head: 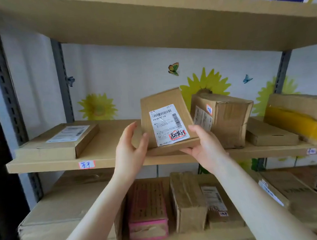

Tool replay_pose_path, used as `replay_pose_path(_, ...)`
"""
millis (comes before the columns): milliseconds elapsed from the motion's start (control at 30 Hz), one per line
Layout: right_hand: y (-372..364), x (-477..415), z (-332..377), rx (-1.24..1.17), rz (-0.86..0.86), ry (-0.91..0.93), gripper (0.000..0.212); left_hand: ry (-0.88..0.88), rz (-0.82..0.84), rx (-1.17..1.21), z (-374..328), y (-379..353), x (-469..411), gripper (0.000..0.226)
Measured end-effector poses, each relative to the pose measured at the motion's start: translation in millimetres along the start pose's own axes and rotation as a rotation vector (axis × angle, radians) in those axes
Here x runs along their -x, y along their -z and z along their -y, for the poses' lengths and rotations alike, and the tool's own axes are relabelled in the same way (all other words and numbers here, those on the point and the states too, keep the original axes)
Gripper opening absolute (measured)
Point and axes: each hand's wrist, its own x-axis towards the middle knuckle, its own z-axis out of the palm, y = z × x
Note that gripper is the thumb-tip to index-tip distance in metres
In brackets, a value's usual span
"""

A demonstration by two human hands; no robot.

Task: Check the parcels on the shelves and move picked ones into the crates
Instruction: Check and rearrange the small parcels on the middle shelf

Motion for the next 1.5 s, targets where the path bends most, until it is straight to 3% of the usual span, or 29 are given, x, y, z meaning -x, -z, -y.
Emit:
replay_pose_path(100,10,6,-3,-0.061,0.04,0.025,0.027,0.311,0.063,0.187,8,9,3,0.034)
replay_pose_path(167,13,7,-3,-0.073,0.058,0.025,0.027,0.378,0.109,0.319,7,8,5,0.021)
replay_pose_path(333,18,7,-2,-0.037,0.056,0.018,0.025,0.352,0.092,0.39,4,4,8,0.014)
replay_pose_path(467,22,16,3,0.137,0.061,0.089,0.025,0.266,0.064,0.414,1,-4,16,0.008)
replay_pose_path(533,27,29,4,0.268,0.001,0.193,0.025,0.225,-0.006,0.455,0,-12,22,0.012)
replay_pose_path(667,54,73,3,0.459,-0.184,0.416,0.047,0.188,-0.073,0.517,-15,-43,53,0.015)
replay_pose_path(867,150,167,12,0.496,-0.344,0.499,0.043,0.182,0.033,0.616,-56,-126,142,0.016)
replay_pose_path(1067,288,293,42,0.443,-0.632,0.449,0.041,0.212,0.297,0.647,-119,-256,261,0.017)
replay_pose_path(1367,497,487,72,0.262,-1.164,0.285,0.03,0.679,0.956,0.608,-204,-462,456,0.014)
replay_pose_path(1500,572,553,58,0.173,-1.357,0.184,0.025,1.0,1.298,0.56,-214,-539,537,0.004)
